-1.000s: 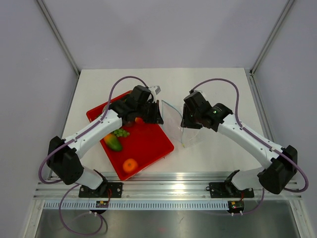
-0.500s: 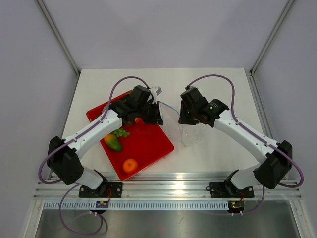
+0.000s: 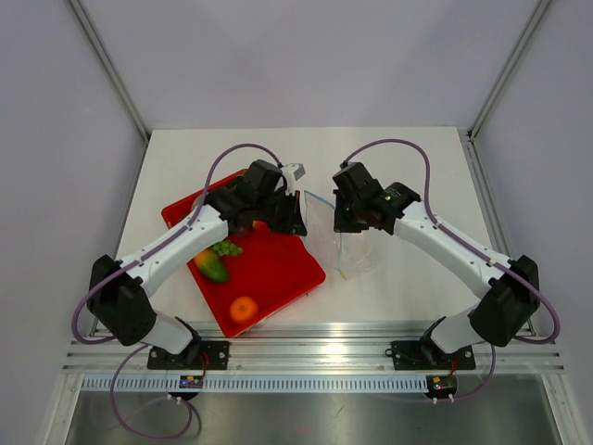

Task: Place the food in the zip-top bag and seal the zipper
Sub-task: Open the zipper of the food storage bag at the center of the board.

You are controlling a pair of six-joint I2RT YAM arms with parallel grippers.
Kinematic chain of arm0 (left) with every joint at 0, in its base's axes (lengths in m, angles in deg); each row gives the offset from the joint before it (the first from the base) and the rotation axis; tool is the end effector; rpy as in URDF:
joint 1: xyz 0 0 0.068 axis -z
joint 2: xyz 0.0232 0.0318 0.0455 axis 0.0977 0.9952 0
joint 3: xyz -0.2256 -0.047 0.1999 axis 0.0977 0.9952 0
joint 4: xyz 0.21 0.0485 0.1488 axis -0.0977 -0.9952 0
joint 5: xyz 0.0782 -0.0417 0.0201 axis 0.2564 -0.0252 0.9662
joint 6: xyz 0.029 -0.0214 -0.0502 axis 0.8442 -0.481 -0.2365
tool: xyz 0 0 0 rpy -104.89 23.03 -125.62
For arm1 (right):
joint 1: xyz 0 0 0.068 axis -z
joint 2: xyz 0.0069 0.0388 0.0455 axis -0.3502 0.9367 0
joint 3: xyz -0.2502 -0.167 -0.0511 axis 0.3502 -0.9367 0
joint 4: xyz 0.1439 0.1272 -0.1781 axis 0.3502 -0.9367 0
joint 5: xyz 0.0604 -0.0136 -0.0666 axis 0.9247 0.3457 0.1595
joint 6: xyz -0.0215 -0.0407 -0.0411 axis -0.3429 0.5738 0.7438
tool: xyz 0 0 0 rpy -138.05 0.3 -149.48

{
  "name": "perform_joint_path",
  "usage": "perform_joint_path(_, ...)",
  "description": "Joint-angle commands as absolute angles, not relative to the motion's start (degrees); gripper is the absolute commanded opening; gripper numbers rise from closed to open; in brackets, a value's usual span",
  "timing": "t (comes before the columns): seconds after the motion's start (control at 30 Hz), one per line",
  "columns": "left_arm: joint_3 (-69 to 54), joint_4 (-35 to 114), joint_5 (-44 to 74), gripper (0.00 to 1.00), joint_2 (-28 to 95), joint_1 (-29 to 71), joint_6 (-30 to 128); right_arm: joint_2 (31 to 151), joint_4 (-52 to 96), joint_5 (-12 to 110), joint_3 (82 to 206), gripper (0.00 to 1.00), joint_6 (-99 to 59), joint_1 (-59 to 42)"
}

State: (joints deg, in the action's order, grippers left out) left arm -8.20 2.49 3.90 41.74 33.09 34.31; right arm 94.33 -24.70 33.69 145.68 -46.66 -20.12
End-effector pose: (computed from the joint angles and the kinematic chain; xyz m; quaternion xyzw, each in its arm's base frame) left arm 0.2427 -0.2143 0.3354 0.1646 0.9011 -0.3298 0.2285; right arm 0.2412 0.1990 0.3408 -0.0407 0.9489 0.1353 0.2823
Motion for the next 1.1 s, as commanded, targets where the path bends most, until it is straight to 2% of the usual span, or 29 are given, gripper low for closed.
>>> perform_joint_path(0.0, -8.59, 2.3, 1.72, 0.0, 39.03, 33.42, 35.88, 94.44, -23.78, 32.94, 147.09, 0.0, -46.32, -20.72)
perform_joint_path(0.43, -10.87, -0.86, 9.72, 0.0, 43.42, 33.33, 41.76, 81.09, -26.59, 24.94, 143.76, 0.0, -53.43, -20.72)
perform_joint_path(0.67, -12.72, 0.8, 5.77, 0.0, 46.33, 33.33, 42.82, 79.5, -23.51, 27.14, 140.5, 0.0, -58.26, -20.81)
perform_joint_path(0.7, -12.72, 0.98, 5.33, 0.03, 46.15, 33.33, 42.74, 80.02, -23.43, 26.79, 140.15, 0.0, -58.88, -20.81)
perform_joint_path(0.73, -12.9, 0.72, 4.63, 0.09, 45.89, 33.33, 42.91, 80.2, -23.34, 26.61, 139.89, 0.0, -59.32, -20.81)
perform_joint_path(0.77, -12.99, 0.37, 4.54, 0.21, 45.1, 33.33, 43.43, 80.38, -23.34, 26.44, 139.71, 0.0, -60.11, -20.81)
perform_joint_path(0.8, -13.07, 0.11, 4.62, 0.46, 44.57, 33.33, 43.87, 80.73, -23.16, 25.91, 139.36, 0.0, -60.46, -20.81)
perform_joint_path(0.83, -13.51, -1.03, 5.32, 0.62, 44.04, 33.33, 44.14, 80.82, -22.9, 25.65, 139.18, 0.0, -60.99, -20.81)
perform_joint_path(0.9, -14.04, -3.57, 6.46, 0.84, 42.11, 33.33, 45.28, 81.17, -22.37, 25.64, 138.57, 0.0, -61.34, -20.81)
perform_joint_path(0.93, -14.65, -4.72, 8.99, 0.89, 41.41, 33.33, 45.46, 81.26, -22.2, 25.47, 138.39, 0.0, -61.69, -20.81)
perform_joint_path(1.07, -13.7, -8.94, 17.35, 0.97, 36.32, 33.33, 45.11, 81.17, -21.49, 25.21, 137.6, 0.0, -62.14, -20.81)
